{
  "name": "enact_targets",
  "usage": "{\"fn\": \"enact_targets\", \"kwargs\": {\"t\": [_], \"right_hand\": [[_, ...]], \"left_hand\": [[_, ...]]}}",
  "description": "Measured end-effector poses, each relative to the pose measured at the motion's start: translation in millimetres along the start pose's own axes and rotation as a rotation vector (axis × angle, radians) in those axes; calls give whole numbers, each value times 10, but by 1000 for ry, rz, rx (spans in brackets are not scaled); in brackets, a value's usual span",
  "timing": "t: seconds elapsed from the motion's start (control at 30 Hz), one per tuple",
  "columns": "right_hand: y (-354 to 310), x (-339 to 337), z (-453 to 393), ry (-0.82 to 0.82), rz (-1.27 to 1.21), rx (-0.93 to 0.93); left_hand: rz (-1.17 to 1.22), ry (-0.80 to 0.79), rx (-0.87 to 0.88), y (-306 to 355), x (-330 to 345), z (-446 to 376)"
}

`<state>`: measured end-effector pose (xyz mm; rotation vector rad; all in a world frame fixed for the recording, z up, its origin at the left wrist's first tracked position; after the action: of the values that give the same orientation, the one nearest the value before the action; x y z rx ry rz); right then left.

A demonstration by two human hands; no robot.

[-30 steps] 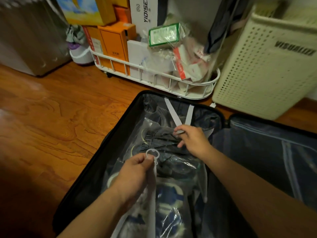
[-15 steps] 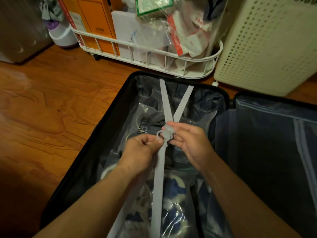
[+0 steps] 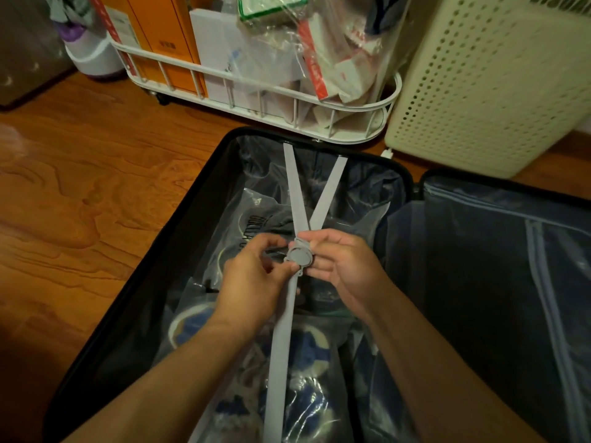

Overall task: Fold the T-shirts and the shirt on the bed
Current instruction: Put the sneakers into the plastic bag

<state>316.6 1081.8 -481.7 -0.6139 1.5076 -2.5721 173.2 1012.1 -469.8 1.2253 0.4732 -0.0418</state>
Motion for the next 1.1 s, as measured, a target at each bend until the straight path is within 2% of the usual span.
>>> {"fn": "enact_targets", "kwargs": {"t": [0.07,0.13,0.17,0.23,0.3,0.37,0.47,0.63,0.8,0.87,1.1], "right_hand": [[20,-18,11,-15,-71,30],[32,-9,19,-8,-119,18],[39,4,22,5,-130,-1],[67,22,25,33,-180,-42],[111,27,30,62,-224,-51],[143,24,42,81,-200,-44],[136,40,41,81,-129,-19],[46,68,1,70,-162,-7],[71,117,0,9,-362,31],[87,98,-4,-14,-396,50],[45,17,-94,-2,-24,-57]], "left_hand": [[-217,-14,164,27,-10,27],[-262,1,272,32,3,39],[-231,27,273,33,8,40],[-62,42,147,39,47,33],[136,-7,-17,44,112,46],[226,-56,-103,14,133,63],[194,-95,-81,-7,81,69],[167,-104,-35,31,58,16],[407,52,-71,-15,122,71],[418,84,-62,-31,153,102],[141,-85,-42,1,71,17]]}}
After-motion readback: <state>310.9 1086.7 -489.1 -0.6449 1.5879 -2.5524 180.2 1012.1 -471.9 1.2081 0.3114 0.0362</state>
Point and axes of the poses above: each hand's wrist, its own z-axis away from the middle knuckle, its own x-axis out of the palm, y = z × x, the point moved 3 cm from there along -z, towards the middle knuckle, and after that the axes turned 4 degrees about -z, right-handed, at the moved point
